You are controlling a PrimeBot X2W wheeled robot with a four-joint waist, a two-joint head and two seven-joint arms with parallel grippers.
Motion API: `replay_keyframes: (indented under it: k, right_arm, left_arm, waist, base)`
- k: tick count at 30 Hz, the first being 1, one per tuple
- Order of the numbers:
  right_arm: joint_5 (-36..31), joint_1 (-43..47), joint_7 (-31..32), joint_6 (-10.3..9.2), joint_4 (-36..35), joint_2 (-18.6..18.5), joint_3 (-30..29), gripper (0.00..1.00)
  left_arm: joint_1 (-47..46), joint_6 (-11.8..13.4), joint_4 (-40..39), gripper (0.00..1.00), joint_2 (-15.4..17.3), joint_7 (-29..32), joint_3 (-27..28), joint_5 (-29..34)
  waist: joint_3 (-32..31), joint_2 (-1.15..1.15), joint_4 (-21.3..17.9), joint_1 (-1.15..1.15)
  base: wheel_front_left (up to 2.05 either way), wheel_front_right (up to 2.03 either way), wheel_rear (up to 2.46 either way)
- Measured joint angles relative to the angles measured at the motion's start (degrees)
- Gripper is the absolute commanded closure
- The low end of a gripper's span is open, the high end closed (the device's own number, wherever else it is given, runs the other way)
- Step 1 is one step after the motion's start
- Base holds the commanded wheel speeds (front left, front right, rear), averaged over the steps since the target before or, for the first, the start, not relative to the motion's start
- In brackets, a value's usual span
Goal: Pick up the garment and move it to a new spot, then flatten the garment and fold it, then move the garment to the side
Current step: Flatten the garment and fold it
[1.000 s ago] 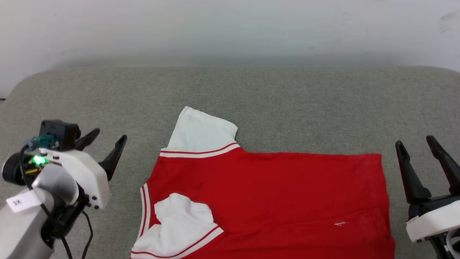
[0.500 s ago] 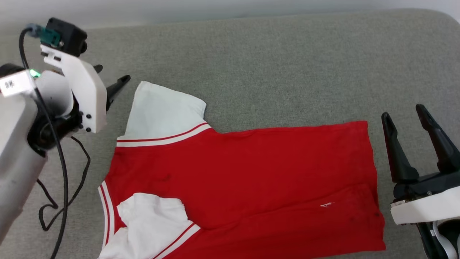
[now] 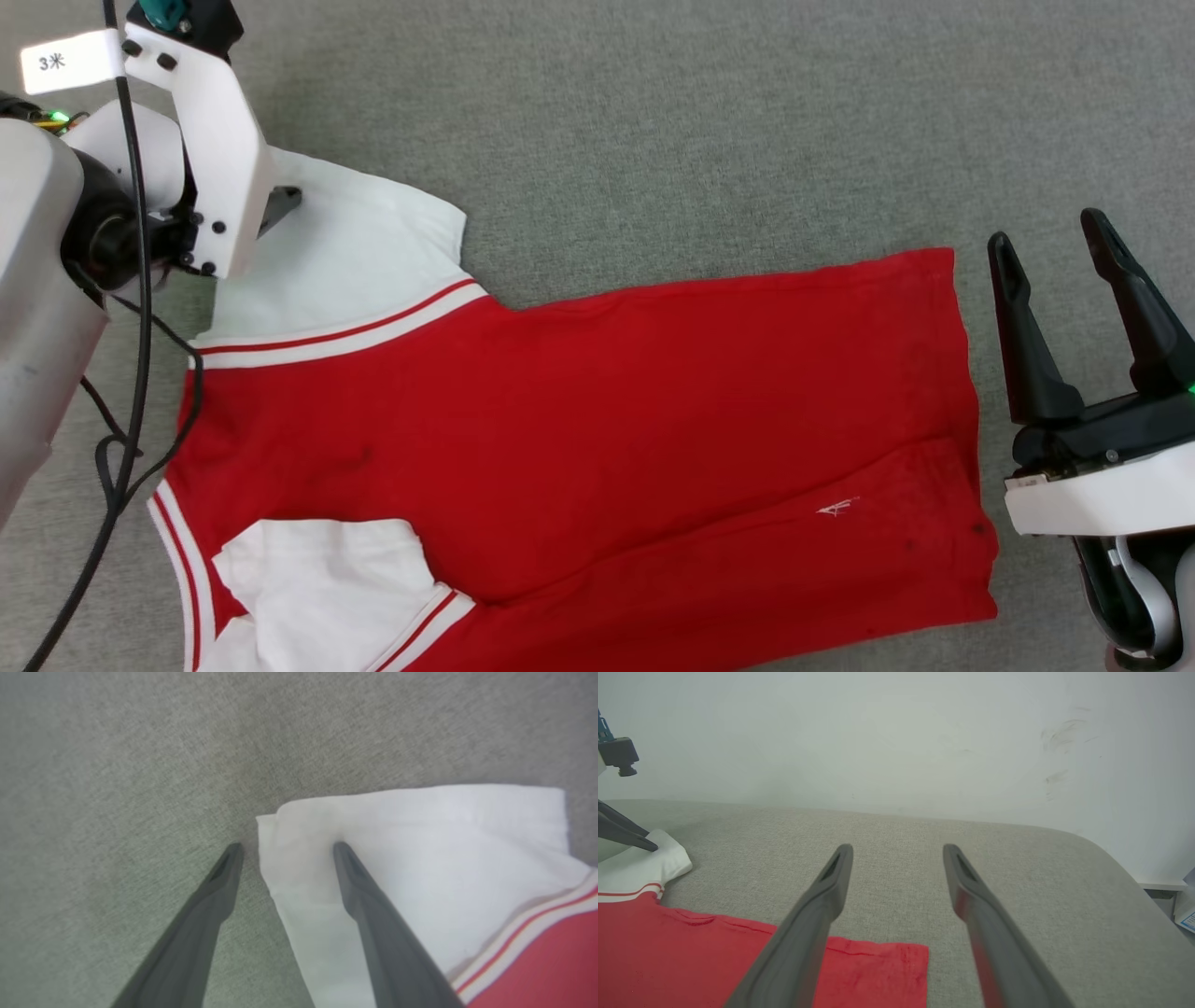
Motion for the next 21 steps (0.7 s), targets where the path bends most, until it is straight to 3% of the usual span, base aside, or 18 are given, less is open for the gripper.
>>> replay_keyframes:
  k: [7,8,9,10,17,21]
  right_arm:
    - [0.42,-1.37,-1.09,0.0,1.51,-0.52,0.19,0.0]
    - [0.45,-1.42,-1.21,0.0,1.63,-0.56,0.15,0.0]
    - [0.45,-1.46,-1.22,0.0,1.77,-0.63,0.05,0.0]
    - [0.47,-1.53,-1.22,0.0,1.89,-0.68,-0.05,0.0]
    - [0.52,-4.64,0.38,0.0,1.79,-4.03,-0.3,0.0]
    - [1.63,-7.53,6.68,0.0,1.89,-8.59,-0.03,0.0]
  left_arm:
    - [-1.8,-0.49,2.09,0.0,0.52,4.15,-2.16,-0.56]
    - [-1.81,-0.49,2.11,0.04,0.58,4.14,-2.21,-1.07]
    - [-1.81,-0.49,2.15,0.88,0.55,4.06,-2.21,-1.44]
    - [-1.81,-0.49,2.29,1.0,0.49,3.74,-2.29,-1.66]
    - [-0.98,-0.52,1.94,1.0,-0.03,-2.3,-2.91,-1.77]
    - [-0.59,-0.53,-0.51,1.0,0.22,-5.25,-3.01,-2.24]
  waist:
    - [2.4,0.0,-1.04,-0.01]
    - [2.44,0.0,-1.04,-0.01]
    - [2.45,0.0,-0.98,-0.01]
    - [2.4,0.0,-0.9,-0.01]
    - [0.5,0.0,-0.05,-0.01]
    - [-1.16,0.0,1.09,-0.01]
  base:
    - [0.0,0.0,0.0]
    - [0.0,0.0,0.0]
    - [0.0,0.0,0.0]
    - [0.0,0.0,0.0]
    - [0.0,0.0,0.0]
    - [0.0,0.0,0.0]
